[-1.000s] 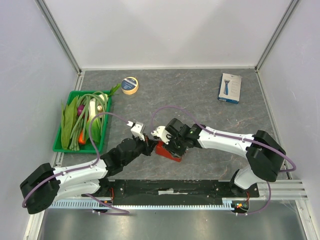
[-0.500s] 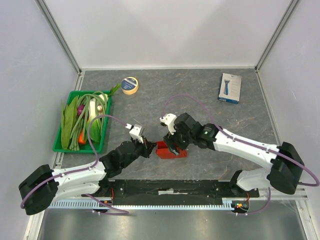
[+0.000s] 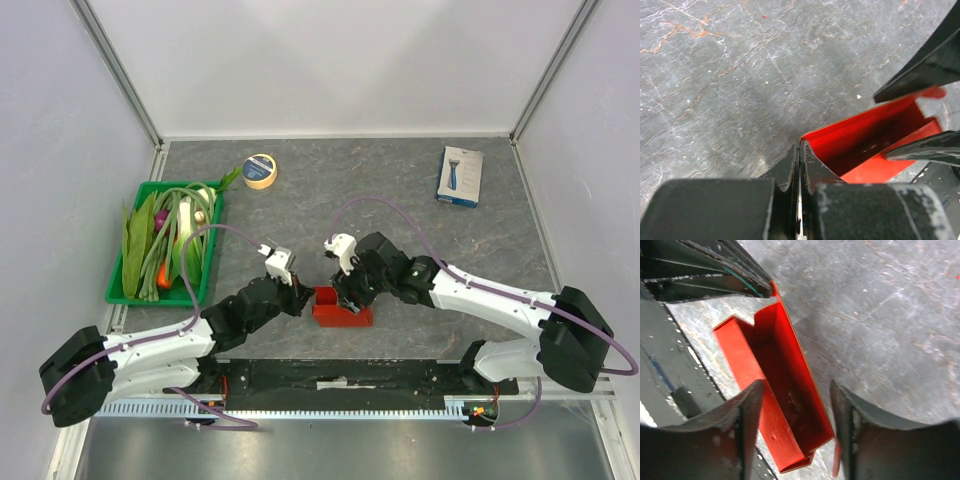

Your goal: Fold the paper box

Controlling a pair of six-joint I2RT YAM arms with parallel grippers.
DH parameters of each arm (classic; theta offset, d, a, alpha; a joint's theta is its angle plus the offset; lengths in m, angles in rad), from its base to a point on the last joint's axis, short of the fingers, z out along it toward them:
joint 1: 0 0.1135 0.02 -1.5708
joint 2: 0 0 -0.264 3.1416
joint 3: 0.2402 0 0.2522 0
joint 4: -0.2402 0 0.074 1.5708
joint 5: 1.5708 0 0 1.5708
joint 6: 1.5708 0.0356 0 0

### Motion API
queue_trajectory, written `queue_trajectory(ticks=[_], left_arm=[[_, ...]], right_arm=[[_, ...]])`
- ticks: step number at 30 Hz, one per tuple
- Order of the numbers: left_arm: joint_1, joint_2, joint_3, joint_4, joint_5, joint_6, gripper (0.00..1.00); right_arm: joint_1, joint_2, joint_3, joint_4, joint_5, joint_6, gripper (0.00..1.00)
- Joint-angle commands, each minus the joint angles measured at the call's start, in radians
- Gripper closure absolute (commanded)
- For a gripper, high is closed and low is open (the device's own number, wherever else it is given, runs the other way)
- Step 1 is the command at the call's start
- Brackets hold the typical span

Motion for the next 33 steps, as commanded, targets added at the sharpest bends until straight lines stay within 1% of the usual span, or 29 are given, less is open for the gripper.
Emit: queue_trajectory(ticks=[1, 3, 5, 6, 7, 8, 9, 10, 11, 12, 14, 15, 16, 17, 18, 19, 21, 22, 23, 24, 27, 29, 33], left_arm=[[-0.006, -0.014, 0.066, -0.067, 0.041, 0.001, 0.98], [-0.006, -0.032, 0.084, -0.089, 0.046, 0.001, 0.97], [-0.006, -0.043, 0.107, -0.138, 0.048, -0.009, 0.87], [-0.005, -0.058, 0.115, -0.159, 0.045, -0.016, 0.81], [-0.005, -0.069, 0.122, -0.199, 0.046, -0.022, 0.73], [-0.005, -0.081, 0.134, -0.218, 0.049, -0.029, 0.7], [-0.006, -0.095, 0.139, -0.236, 0.049, -0.037, 0.67], [-0.005, -0.129, 0.139, -0.25, 0.049, -0.054, 0.43], [-0.005, -0.146, 0.138, -0.277, 0.051, -0.06, 0.36], [-0.005, -0.17, 0.135, -0.293, 0.052, -0.069, 0.35], [-0.005, -0.242, 0.116, -0.339, 0.057, -0.1, 0.35], [-0.005, -0.267, 0.106, -0.345, 0.074, -0.109, 0.38], [-0.005, -0.293, 0.095, -0.354, 0.081, -0.132, 0.44], [-0.005, -0.348, 0.08, -0.377, 0.091, -0.138, 0.46], [-0.005, -0.373, 0.07, -0.377, 0.136, -0.14, 0.46], [-0.005, -0.403, 0.058, -0.376, 0.162, -0.143, 0.54], [-0.005, -0.463, 0.03, -0.402, 0.219, -0.167, 0.66], [-0.005, -0.472, 0.021, -0.404, 0.251, -0.183, 0.69], [-0.006, -0.48, -0.002, -0.394, 0.288, -0.187, 0.69], [-0.006, -0.48, -0.014, -0.372, 0.357, -0.198, 0.69], [-0.008, -0.467, -0.068, -0.315, 0.458, -0.229, 0.71], [-0.014, -0.453, -0.097, -0.24, 0.489, -0.243, 0.72], [-0.06, -0.398, -0.117, -0.195, 0.494, -0.238, 0.72]], right_arm=[[0.007, 0.002, -0.066, 0.076, -0.066, -0.028, 0.44], [0.007, -0.009, -0.086, 0.098, -0.06, -0.019, 0.53], [0.009, -0.018, -0.098, 0.124, -0.049, -0.01, 0.56], [0.007, -0.022, -0.105, 0.131, -0.045, -0.008, 0.61], [0.007, -0.03, -0.111, 0.151, -0.043, -0.007, 0.64], [0.009, -0.032, -0.126, 0.162, -0.052, -0.004, 0.66], [0.007, -0.035, -0.132, 0.173, -0.055, -0.002, 0.7], [0.009, -0.035, -0.138, 0.191, -0.057, 0.003, 0.72], [0.009, -0.032, -0.148, 0.197, -0.069, 0.004, 0.74], [0.007, -0.029, -0.151, 0.202, -0.074, 0.006, 0.77], [0.007, -0.024, -0.154, 0.213, -0.072, 0.01, 0.79], [0.009, -0.018, -0.152, 0.213, -0.072, 0.01, 0.81], [0.007, -0.015, -0.151, 0.21, -0.068, 0.012, 0.82], [0.007, -0.012, -0.148, 0.208, -0.068, 0.015, 0.83], [0.007, -0.012, -0.146, 0.21, -0.069, 0.016, 0.85], [0.009, -0.013, -0.145, 0.21, -0.069, 0.018, 0.86], [0.007, -0.016, -0.141, 0.208, -0.063, 0.021, 0.86], [0.007, -0.016, -0.137, 0.202, -0.065, 0.023, 0.86], [0.007, -0.013, -0.132, 0.2, -0.06, 0.021, 0.86], [0.007, -0.013, -0.131, 0.197, -0.06, 0.023, 0.85], [0.007, -0.007, -0.123, 0.2, -0.065, 0.026, 0.85], [0.007, -0.004, -0.118, 0.2, -0.069, 0.03, 0.85], [0.009, 0.002, -0.106, 0.191, -0.069, 0.035, 0.85]])
